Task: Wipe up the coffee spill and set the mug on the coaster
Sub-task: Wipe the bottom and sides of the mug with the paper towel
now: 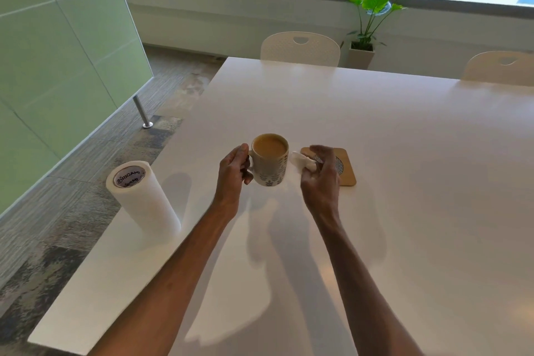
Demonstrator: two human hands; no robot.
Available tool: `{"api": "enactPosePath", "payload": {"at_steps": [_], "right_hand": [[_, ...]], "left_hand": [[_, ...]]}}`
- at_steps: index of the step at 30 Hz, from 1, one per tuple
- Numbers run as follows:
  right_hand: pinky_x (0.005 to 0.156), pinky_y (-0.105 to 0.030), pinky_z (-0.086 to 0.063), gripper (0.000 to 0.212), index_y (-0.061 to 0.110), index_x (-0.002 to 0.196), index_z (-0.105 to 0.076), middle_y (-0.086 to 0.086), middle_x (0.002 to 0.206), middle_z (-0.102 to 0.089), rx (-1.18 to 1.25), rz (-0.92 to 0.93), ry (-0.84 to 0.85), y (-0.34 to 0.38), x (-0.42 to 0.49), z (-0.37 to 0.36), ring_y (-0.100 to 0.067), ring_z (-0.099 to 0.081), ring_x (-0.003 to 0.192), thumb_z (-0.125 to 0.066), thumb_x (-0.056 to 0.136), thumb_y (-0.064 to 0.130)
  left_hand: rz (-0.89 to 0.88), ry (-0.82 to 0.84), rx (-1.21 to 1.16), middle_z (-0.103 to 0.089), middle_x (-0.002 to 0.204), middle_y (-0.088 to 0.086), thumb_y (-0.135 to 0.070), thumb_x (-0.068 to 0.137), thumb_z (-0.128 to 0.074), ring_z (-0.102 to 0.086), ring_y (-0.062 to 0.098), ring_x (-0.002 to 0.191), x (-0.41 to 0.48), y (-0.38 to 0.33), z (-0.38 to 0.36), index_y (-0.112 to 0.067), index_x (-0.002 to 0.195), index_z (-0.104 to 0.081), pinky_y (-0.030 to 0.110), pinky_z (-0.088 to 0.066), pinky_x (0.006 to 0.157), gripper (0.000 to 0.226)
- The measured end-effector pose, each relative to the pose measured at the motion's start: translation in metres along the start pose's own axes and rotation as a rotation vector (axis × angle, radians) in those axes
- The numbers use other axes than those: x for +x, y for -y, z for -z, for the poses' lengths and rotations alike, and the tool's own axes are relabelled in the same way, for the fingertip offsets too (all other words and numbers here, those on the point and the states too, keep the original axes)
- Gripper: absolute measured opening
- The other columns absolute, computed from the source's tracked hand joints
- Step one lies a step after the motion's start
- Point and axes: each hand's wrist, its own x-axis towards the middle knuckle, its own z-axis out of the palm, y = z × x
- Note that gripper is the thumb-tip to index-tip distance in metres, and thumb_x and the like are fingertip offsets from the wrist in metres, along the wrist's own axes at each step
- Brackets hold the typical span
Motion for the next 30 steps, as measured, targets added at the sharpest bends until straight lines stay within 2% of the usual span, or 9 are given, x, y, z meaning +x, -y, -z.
{"api": "enactPosePath", "payload": {"at_steps": [2,4,7,10,15,19,21,26,30], "right_hand": [[0.111,-0.025,-0.054,0.039,0.011,0.125,-0.073,-0.001,0.134,-0.074,-0.019,0.000,-0.039,0.002,-0.001,-0.008,0.009,-0.062,0.127,-0.067,0.092,-0.010],[0.113,-0.034,-0.056,0.032,0.013,0.121,-0.081,-0.005,0.138,-0.075,0.047,-0.039,-0.045,0.003,-0.004,-0.016,-0.008,-0.065,0.135,-0.072,0.095,-0.004],[0.099,-0.040,-0.065,0.031,0.017,0.123,-0.083,0.003,0.120,-0.082,0.227,-0.112,-0.054,0.008,-0.010,-0.025,-0.007,-0.077,0.112,-0.075,0.097,0.003],[0.099,-0.041,-0.064,0.034,0.021,0.134,-0.076,0.005,0.122,-0.079,0.310,-0.114,0.000,0.011,-0.022,-0.032,-0.012,-0.075,0.116,-0.067,0.102,0.010],[0.104,-0.033,-0.059,0.036,0.020,0.148,-0.064,0.004,0.132,-0.074,0.431,-0.114,0.082,0.011,-0.030,-0.035,-0.012,-0.068,0.127,-0.055,0.113,0.017],[0.092,-0.019,-0.055,0.038,0.015,0.143,-0.064,0.001,0.129,-0.072,0.554,-0.095,0.039,0.019,-0.030,-0.036,-0.005,-0.068,0.118,-0.039,0.117,0.026],[0.094,-0.017,-0.053,0.036,0.013,0.142,-0.060,0.000,0.136,-0.068,0.573,-0.091,0.010,0.024,-0.030,-0.039,-0.004,-0.064,0.124,-0.039,0.117,0.027],[0.106,-0.030,-0.057,0.040,0.024,0.158,-0.051,0.013,0.148,-0.062,0.574,-0.099,0.068,0.025,-0.034,-0.046,-0.010,-0.060,0.139,-0.038,0.120,0.020],[0.122,-0.047,-0.049,0.047,0.024,0.167,-0.043,0.008,0.165,-0.052,0.554,-0.097,0.102,0.019,-0.039,-0.046,-0.014,-0.049,0.153,-0.040,0.120,0.021]], "left_hand": [[-0.003,0.005,-0.002,-0.040,0.065,-0.011,-0.026,0.116,-0.049,-0.040,0.004,0.060,0.000,0.001,0.001,-0.022,0.076,-0.052,0.025,-0.034,0.057,0.040],[-0.007,0.013,0.000,-0.038,0.066,-0.010,-0.026,0.116,-0.049,-0.038,0.006,0.061,0.001,0.002,0.001,-0.021,0.076,-0.050,0.027,-0.033,0.058,0.040],[-0.008,0.006,0.005,-0.038,0.065,-0.011,-0.026,0.116,-0.049,-0.038,0.005,0.061,0.001,0.002,0.001,-0.021,0.077,-0.051,0.026,-0.034,0.058,0.039],[-0.008,0.003,0.011,-0.039,0.065,-0.011,-0.025,0.116,-0.048,-0.039,0.005,0.061,0.002,0.002,-0.001,-0.022,0.079,-0.053,0.026,-0.034,0.059,0.038],[-0.010,0.006,0.025,-0.038,0.068,-0.008,-0.025,0.116,-0.048,-0.038,0.007,0.063,0.004,0.001,-0.002,-0.020,0.081,-0.053,0.026,-0.035,0.059,0.037],[-0.014,0.006,0.047,-0.038,0.071,-0.004,-0.027,0.117,-0.047,-0.039,0.009,0.066,0.003,0.002,-0.003,-0.018,0.083,-0.053,0.027,-0.036,0.060,0.036],[-0.016,0.008,0.049,-0.038,0.072,-0.003,-0.026,0.117,-0.046,-0.039,0.010,0.067,0.003,0.002,-0.005,-0.017,0.083,-0.054,0.027,-0.037,0.060,0.036],[-0.011,0.011,0.009,-0.042,0.065,-0.010,-0.025,0.118,-0.044,-0.042,0.006,0.061,0.003,0.002,-0.008,-0.019,0.083,-0.056,0.024,-0.038,0.058,0.037],[0.003,0.006,-0.033,-0.041,0.067,-0.008,-0.025,0.117,-0.047,-0.039,0.007,0.063,0.005,0.005,-0.005,-0.019,0.083,-0.056,0.026,-0.035,0.058,0.036]]}}
